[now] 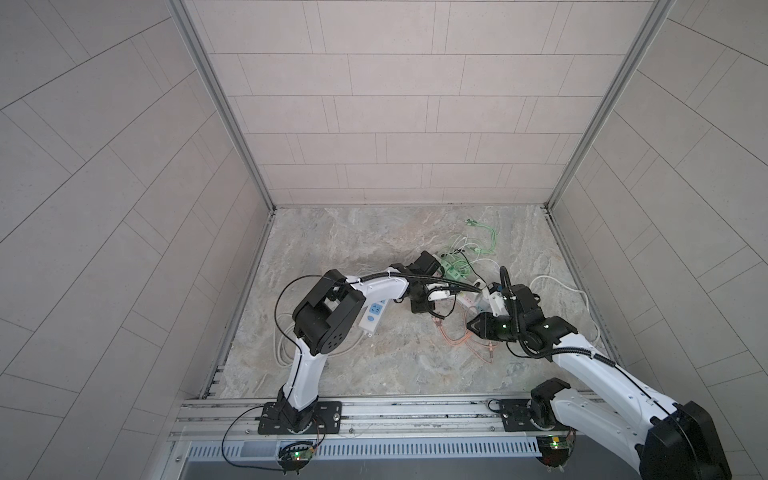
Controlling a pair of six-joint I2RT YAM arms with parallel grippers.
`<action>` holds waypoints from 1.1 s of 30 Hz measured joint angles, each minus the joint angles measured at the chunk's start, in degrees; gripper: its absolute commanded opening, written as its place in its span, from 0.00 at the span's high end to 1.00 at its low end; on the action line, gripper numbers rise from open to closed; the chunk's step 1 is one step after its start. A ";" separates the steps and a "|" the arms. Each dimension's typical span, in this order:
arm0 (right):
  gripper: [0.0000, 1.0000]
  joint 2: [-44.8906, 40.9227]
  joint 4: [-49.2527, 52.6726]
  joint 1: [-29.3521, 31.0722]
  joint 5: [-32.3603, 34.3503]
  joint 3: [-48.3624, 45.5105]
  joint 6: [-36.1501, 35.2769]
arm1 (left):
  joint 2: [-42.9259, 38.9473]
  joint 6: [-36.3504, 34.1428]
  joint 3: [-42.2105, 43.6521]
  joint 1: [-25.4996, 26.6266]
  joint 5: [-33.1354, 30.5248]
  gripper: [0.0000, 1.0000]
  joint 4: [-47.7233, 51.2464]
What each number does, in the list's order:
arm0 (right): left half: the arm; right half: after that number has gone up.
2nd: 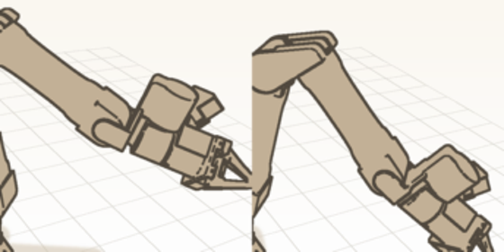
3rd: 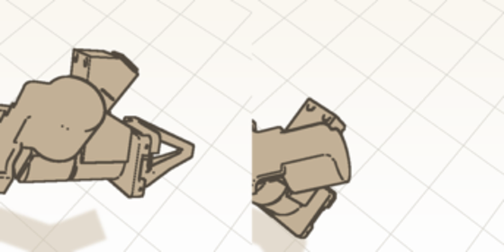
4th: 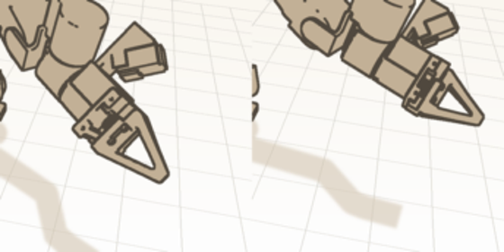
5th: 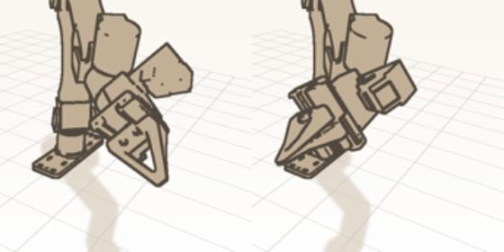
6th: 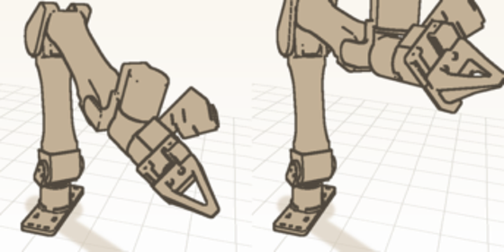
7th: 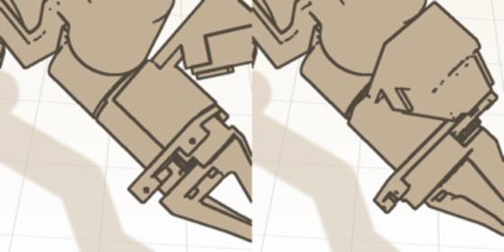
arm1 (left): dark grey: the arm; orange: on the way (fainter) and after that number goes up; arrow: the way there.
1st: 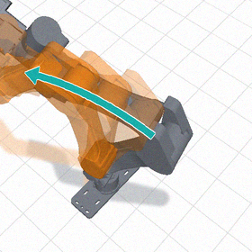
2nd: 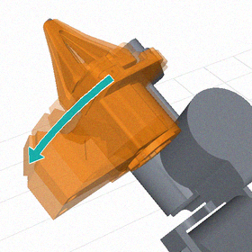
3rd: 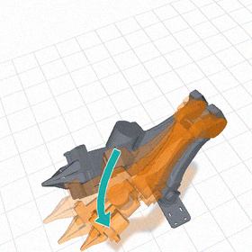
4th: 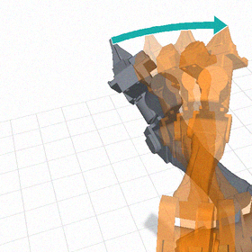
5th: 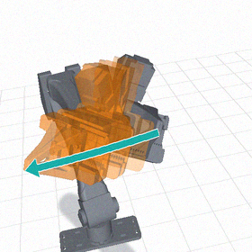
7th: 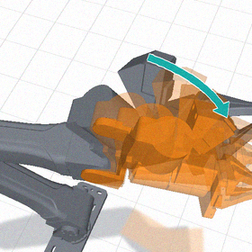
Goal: Insert the plug
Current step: 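Lift the pink charger with the left gripper while the right gripper approaches it, then close the right gripper on the pink charger beside the left gripper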
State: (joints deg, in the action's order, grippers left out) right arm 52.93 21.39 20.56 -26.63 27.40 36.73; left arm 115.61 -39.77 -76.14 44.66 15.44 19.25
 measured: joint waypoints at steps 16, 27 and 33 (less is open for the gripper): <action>0.61 0.20 -18.05 6.29 -5.70 -0.70 11.91 | -22.36 18.03 23.47 0.11 12.31 0.63 -21.92; 0.61 5.20 -20.55 11.63 -4.00 3.93 13.75 | -26.43 22.01 28.79 0.11 14.64 0.63 -29.73; 0.61 6.69 -18.88 12.81 -1.51 5.27 13.68 | -27.28 22.45 30.05 0.11 15.04 0.63 -31.54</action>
State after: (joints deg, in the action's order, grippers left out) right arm 59.61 2.50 33.36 -28.14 32.67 50.41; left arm 88.33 -17.32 -46.09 44.77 30.48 -12.29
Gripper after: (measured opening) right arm 0.391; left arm 0.433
